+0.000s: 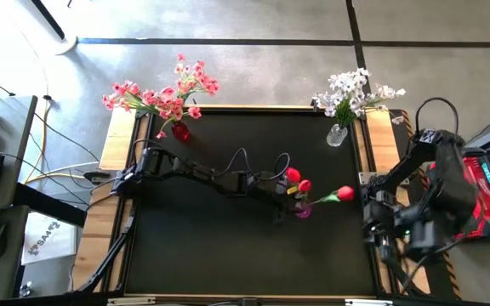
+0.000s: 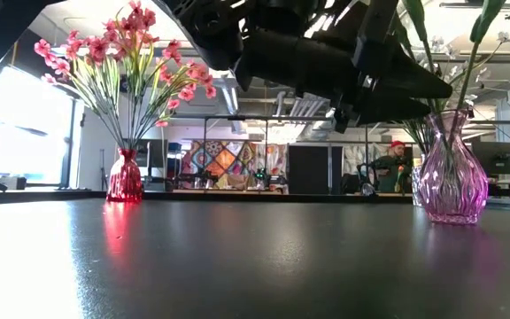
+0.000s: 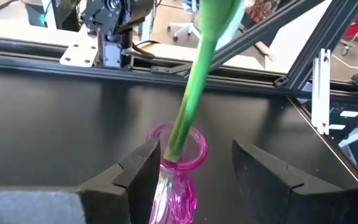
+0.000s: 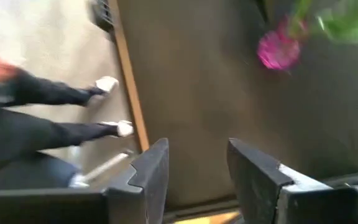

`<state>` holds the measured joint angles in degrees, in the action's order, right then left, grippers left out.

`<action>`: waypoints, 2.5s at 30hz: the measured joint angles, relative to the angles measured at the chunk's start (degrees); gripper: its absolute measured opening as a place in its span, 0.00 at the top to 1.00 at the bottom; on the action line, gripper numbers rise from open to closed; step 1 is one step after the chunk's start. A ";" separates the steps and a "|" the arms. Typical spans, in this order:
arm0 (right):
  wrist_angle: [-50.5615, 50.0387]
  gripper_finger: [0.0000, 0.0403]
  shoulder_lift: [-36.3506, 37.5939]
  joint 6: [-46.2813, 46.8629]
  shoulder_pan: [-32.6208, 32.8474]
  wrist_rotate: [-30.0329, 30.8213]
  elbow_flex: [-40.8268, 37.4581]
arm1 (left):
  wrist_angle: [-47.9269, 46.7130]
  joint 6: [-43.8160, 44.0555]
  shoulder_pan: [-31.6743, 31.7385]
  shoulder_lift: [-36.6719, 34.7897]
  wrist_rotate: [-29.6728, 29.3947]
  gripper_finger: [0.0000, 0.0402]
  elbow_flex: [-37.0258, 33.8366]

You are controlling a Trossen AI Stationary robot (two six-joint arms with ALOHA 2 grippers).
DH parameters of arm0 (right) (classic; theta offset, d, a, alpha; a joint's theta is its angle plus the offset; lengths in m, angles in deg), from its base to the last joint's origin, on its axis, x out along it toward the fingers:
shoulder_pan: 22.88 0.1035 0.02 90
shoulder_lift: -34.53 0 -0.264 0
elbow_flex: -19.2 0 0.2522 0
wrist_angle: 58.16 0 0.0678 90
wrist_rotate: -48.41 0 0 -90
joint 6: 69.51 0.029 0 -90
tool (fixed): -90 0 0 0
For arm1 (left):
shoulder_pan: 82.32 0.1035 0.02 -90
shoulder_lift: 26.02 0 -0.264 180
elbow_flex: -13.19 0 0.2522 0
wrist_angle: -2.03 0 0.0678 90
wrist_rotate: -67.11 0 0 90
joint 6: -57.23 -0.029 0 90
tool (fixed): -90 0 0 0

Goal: Sort flowers into vase by color
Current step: Adjust the purple flower vase

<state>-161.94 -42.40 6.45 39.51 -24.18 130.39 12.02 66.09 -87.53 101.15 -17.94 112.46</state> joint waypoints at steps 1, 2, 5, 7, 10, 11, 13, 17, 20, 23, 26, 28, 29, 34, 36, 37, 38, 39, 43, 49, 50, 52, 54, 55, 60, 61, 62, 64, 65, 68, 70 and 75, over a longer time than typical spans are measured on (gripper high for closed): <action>0.21 0.63 0.00 1.00 0.12 -0.21 -2.35 | 0.00 0.00 -0.06 0.00 0.06 0.53 0.00; 0.67 0.63 0.00 2.34 0.24 -0.33 -4.74 | -0.02 0.00 -0.13 0.00 0.12 0.53 0.00; 3.93 0.62 0.00 5.55 0.35 3.33 -12.30 | 0.00 -0.01 -0.20 0.00 1.11 0.53 0.00; 7.74 0.60 0.02 7.49 0.34 8.48 -17.51 | -0.06 -0.02 -0.20 0.00 1.54 0.53 0.00; 14.91 0.56 0.00 8.97 0.32 17.22 -25.61 | -0.22 -0.02 -0.20 0.00 1.62 0.53 0.00; 17.41 0.54 0.00 9.10 0.16 19.79 -28.46 | -0.28 0.00 -0.20 0.00 1.63 0.53 0.00; 22.03 0.49 0.00 9.10 -0.60 23.53 -33.78 | -0.26 0.02 -0.20 0.00 2.09 0.53 0.00; 28.11 0.37 0.00 9.89 -3.59 25.37 -42.17 | -0.45 0.85 -0.15 0.00 3.06 0.53 0.02; 29.53 0.29 0.00 12.02 -6.15 26.92 -46.34 | -0.61 1.49 -0.22 0.00 3.08 0.53 0.04; 31.39 0.24 0.00 12.53 -8.69 30.36 -48.81 | -0.64 1.57 -0.22 0.00 3.08 0.53 0.04; 34.38 0.23 0.02 10.08 -11.22 31.59 -50.50 | -0.64 2.62 -0.22 0.00 3.08 0.53 0.04; 38.02 0.23 0.04 6.06 -12.98 31.08 -51.83 | -0.65 2.91 -0.22 0.00 3.08 0.53 0.04; 40.22 0.23 0.04 3.45 -13.87 30.61 -52.54 | -0.65 2.91 -0.22 0.00 3.08 0.53 0.04; 49.79 0.23 0.04 -8.03 -19.03 27.76 -54.25 | -0.68 2.95 -0.22 0.00 3.39 0.53 0.04; 50.20 0.24 0.04 -9.99 -20.93 27.50 -54.23 | -0.68 2.95 -0.22 0.00 3.44 0.53 0.04; 49.95 0.24 0.04 -10.53 -21.78 27.30 -54.23 | -0.68 2.96 -0.22 0.00 3.48 0.53 0.04; 50.01 0.25 0.04 -11.53 -22.64 26.75 -54.23 | -0.70 2.97 -0.22 0.00 3.52 0.53 0.04; 50.13 0.26 0.04 -12.40 -23.47 25.88 -54.21 | -0.74 2.97 -0.22 0.00 3.52 0.53 0.04; 50.24 0.33 0.04 -16.36 -26.56 20.19 -54.21 | -0.73 2.97 -0.22 0.00 3.50 0.53 0.04; 52.95 0.48 0.07 -21.42 -28.83 17.03 -54.12 | -0.79 2.96 -0.22 0.00 3.50 0.53 0.04; 53.73 0.51 0.07 -22.17 -29.18 16.59 -54.12 | -0.79 2.97 -0.22 0.00 3.50 0.53 0.04; 55.18 0.56 0.07 -23.57 -29.82 15.92 -54.12 | -0.79 2.97 -0.24 0.02 3.50 0.53 0.04; 55.84 0.61 0.07 -24.39 -30.38 15.14 -54.12 | -0.81 2.96 -0.22 0.02 3.50 0.53 0.04; 55.95 0.63 0.08 -24.60 -30.66 14.76 -54.12 | -0.81 2.97 -0.22 0.02 3.50 0.53 0.04; 56.02 0.68 0.23 -24.80 -31.66 12.24 -53.97 | -0.84 2.97 -0.24 0.02 3.50 0.53 0.04; 55.96 0.68 0.24 -24.46 -31.66 12.05 -53.97 | -0.83 2.97 -0.24 0.02 3.50 0.53 0.04; 55.84 0.68 0.25 -23.90 -31.66 11.96 -53.95 | -0.83 2.97 -0.24 0.02 3.50 0.53 0.04; 55.44 0.66 0.63 -22.91 -31.38 11.27 -53.95 | -0.72 2.97 -0.23 0.04 3.50 0.53 0.04; 55.24 0.66 0.93 -22.32 -31.15 11.04 -53.95 | -0.68 2.98 -0.24 0.05 3.52 0.53 0.04; 52.71 0.65 2.69 -19.58 -29.99 9.61 -54.03 | -1.90 3.07 -0.26 -0.40 3.61 0.53 0.06; 49.59 0.65 4.24 -16.73 -28.68 9.24 -54.12 | -2.18 3.06 -0.26 -0.55 3.63 0.53 0.04; 42.55 0.65 8.22 -8.82 -23.24 9.73 -54.12 | -2.80 2.59 -0.26 -1.49 3.58 0.53 0.04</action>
<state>-119.39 -34.18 -2.37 16.28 -14.45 76.27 9.22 68.68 -87.79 99.67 -14.36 112.51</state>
